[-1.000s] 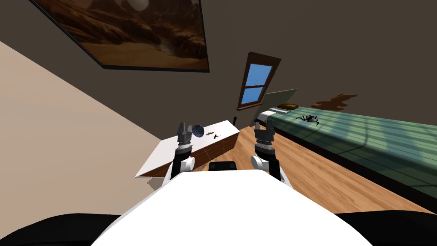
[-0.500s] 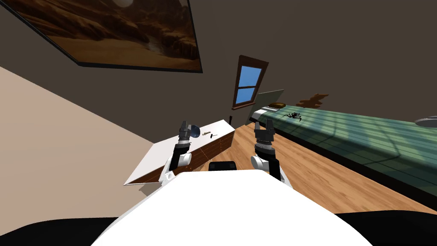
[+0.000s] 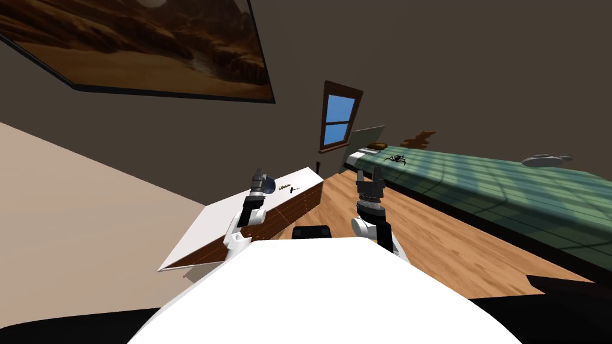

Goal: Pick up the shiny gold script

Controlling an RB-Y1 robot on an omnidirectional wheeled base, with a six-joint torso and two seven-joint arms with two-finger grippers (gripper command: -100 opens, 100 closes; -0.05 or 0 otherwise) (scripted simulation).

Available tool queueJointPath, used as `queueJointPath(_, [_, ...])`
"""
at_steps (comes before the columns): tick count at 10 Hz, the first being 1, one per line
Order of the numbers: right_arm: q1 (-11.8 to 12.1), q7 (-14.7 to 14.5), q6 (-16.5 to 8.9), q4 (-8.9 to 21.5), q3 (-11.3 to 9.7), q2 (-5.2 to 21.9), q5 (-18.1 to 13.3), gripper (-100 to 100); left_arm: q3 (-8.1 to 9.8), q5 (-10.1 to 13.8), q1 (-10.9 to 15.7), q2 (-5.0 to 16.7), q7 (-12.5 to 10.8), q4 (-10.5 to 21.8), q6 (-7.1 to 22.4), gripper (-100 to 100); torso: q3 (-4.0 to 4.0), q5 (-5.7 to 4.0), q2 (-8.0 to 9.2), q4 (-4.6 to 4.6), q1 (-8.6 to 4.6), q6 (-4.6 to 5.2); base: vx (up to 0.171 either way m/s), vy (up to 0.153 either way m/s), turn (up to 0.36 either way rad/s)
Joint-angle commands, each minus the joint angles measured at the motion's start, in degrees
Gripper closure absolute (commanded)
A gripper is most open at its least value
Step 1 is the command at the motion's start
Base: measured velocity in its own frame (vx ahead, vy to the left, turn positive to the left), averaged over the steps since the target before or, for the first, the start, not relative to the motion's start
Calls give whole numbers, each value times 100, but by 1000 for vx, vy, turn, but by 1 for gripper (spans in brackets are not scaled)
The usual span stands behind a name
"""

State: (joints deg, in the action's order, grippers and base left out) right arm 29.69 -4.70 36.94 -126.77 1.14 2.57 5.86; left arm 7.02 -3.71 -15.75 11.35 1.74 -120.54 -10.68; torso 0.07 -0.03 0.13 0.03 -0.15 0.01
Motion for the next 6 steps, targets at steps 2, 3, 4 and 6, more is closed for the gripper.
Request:
queueJointPath(2, [1, 0, 0, 0, 0, 0, 0, 0, 218, 37, 341, 138, 13, 350, 403, -100, -1, 0, -1, 0, 2, -3, -31, -45, -129])
queueJointPath(3, [0, 0, 0, 0, 0, 0, 0, 0, 218, 37, 341, 138, 13, 350, 479, -100, 0, 0, 1, 0, 0, 1, -36, -33, -75])
queueJointPath(4, [1, 0, 0, 0, 1, 0, 0, 0, 363, 68, 565, 228, 14, 588, 676, -100, 1, 1, 2, 0, 5, -4, -34, -45, -165])
queueJointPath(6, [1, 0, 0, 0, 1, 0, 0, 0, 507, 103, 793, 318, 11, 847, 991, -100, 0, 1, 0, 0, 5, -4, -32, -41, -116])
